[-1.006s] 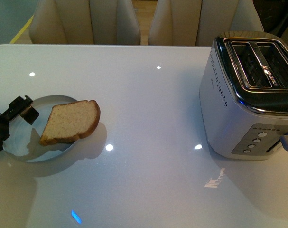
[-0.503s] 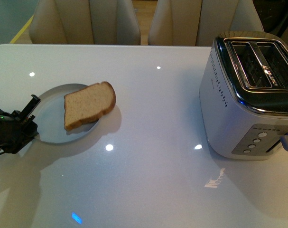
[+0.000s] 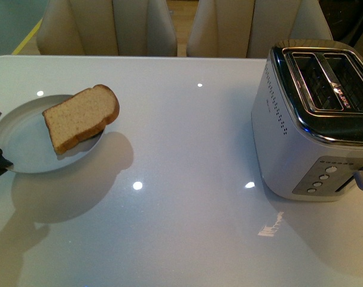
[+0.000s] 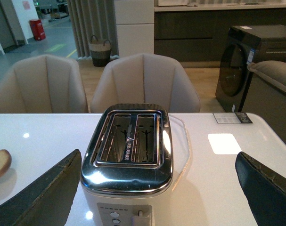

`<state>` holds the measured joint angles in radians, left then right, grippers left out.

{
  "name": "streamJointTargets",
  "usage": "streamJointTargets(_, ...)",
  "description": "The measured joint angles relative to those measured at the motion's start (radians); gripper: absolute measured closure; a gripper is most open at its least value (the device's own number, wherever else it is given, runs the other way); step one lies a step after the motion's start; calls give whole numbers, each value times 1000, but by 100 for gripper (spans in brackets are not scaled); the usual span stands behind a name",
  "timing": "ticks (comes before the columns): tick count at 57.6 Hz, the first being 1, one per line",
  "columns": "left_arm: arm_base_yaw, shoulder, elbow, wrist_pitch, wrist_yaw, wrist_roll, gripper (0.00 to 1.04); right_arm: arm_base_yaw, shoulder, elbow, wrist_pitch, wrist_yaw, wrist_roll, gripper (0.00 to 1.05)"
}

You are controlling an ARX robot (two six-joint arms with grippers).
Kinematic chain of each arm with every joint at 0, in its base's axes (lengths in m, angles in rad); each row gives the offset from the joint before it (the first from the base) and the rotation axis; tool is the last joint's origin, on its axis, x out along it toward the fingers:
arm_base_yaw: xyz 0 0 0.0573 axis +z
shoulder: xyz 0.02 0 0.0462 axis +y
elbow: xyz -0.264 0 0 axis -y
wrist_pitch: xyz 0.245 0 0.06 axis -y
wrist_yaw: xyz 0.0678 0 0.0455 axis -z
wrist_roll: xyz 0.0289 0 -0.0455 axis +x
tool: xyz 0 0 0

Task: Left arm holds plate, right arm toasts bread

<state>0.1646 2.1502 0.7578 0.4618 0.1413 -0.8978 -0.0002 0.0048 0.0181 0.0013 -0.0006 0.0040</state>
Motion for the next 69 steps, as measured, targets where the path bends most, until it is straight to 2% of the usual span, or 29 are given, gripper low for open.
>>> streamJointTargets(10, -26, -199, -27, -108, 29, 26, 102, 0, 0, 0, 0, 0, 0, 9)
streamJointTargets(28, -200, -451, 47, -308, 42, 23, 102, 0, 0, 0, 0, 0, 0, 9)
streamJointTargets(51, -404, -513, 161, -465, 8, 40, 102, 0, 0, 0, 0, 0, 0, 9)
streamJointTargets(69, -519, -514, 196, -470, 18, 21, 102, 0, 0, 0, 0, 0, 0, 9)
